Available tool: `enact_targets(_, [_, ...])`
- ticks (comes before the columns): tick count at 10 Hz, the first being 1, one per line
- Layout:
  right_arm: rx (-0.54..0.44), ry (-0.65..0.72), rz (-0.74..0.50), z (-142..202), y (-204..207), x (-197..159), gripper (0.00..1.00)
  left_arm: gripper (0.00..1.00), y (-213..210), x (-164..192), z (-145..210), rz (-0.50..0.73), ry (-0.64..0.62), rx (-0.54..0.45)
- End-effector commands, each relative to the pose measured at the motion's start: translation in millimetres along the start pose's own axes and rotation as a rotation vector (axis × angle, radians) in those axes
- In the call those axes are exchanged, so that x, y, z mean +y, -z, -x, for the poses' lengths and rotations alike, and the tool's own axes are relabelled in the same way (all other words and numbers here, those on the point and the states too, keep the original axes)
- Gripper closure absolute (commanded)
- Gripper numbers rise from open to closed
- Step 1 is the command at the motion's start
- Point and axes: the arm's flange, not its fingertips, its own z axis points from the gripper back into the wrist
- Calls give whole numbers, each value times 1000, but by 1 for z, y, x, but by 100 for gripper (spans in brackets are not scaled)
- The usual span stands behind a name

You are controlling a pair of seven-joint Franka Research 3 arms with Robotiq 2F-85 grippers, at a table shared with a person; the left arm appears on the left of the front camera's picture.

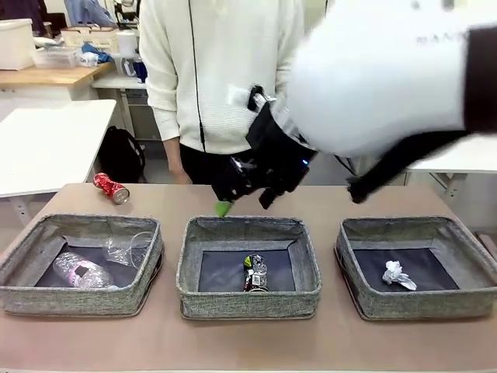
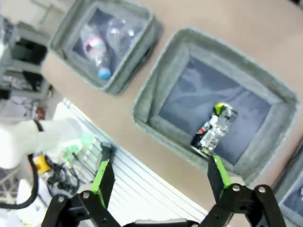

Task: Sort the waste into the appropriate baskets.
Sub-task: Place the picked waste into the Fabric basket indicated by the person.

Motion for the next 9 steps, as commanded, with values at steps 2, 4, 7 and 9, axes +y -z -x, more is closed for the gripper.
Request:
enact_targets(2, [0,0,0,0,0,0,0,0,0,0,0,0,0,0])
enact_targets(4, [-107,202,-360,-2,-34,-64,0,0,55,-21,-22,97,21,-23])
enact_targets(7, [-111,491,-677,56,-102,-140,0,0,107,-22,-39,287,28,-104])
enact_targets(9, [-66,512,-931,101,-125,-198,0,0,109,-6,-50,361,-19,-215])
